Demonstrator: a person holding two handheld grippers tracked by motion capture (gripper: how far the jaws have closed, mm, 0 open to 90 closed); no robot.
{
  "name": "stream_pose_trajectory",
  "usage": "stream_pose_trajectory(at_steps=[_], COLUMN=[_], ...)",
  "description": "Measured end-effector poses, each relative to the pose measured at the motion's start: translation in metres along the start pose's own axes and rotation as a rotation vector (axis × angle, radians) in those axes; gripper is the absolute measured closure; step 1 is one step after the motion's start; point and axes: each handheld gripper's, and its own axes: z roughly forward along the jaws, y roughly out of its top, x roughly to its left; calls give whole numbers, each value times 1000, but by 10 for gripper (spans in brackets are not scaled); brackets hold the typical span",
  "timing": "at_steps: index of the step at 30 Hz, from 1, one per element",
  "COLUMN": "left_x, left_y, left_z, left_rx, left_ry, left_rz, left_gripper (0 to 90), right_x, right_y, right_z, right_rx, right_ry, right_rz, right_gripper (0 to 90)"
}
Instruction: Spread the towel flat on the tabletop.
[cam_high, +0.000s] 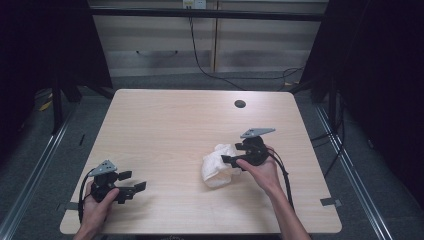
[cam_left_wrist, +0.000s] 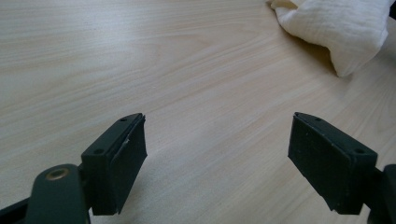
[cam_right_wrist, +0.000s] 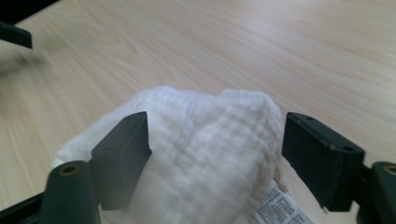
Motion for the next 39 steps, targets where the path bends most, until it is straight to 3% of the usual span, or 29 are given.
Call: stream_pose_trajectory(at_steps=[2, 3, 4, 7, 8, 14, 16, 20, 32, 39], left_x=[0, 0, 0, 0, 0, 0, -1, -1, -3, -3], left_y=[0, 0, 0, 0, 0, 0, 0, 1, 1, 1], left_z=[0, 0, 0, 0, 0, 1, 2, 2, 2, 2], left_rx=[0, 0, 0, 1, 0, 4, 4, -1, 2, 7], left_ry=[-3, -3, -1, -3, -3, 2, 1, -16, -9, -7], left_rz=[-1, 0, 2, 2, 2, 11, 11, 1, 17, 23], left_gripper=[189, 189, 189, 189, 189, 189, 189, 189, 189, 189], right_x=[0, 0, 1, 1, 0, 2, 6, 18, 53, 76], right_y=[-3, -5, -9, -13, -17, -23, -25, -26, -29, -33], right_z=[11, 17, 26, 32, 36, 40, 41, 44, 52, 52], right_rx=[34, 51, 77, 92, 95, 98, 97, 98, 95, 87], right_ry=[32, 42, 40, 42, 53, 52, 72, 97, 150, 179], right_rz=[-15, -19, -29, -21, -11, -20, -24, -34, -70, -99], right_gripper=[459, 464, 546, 575, 643, 715, 738, 747, 746, 677])
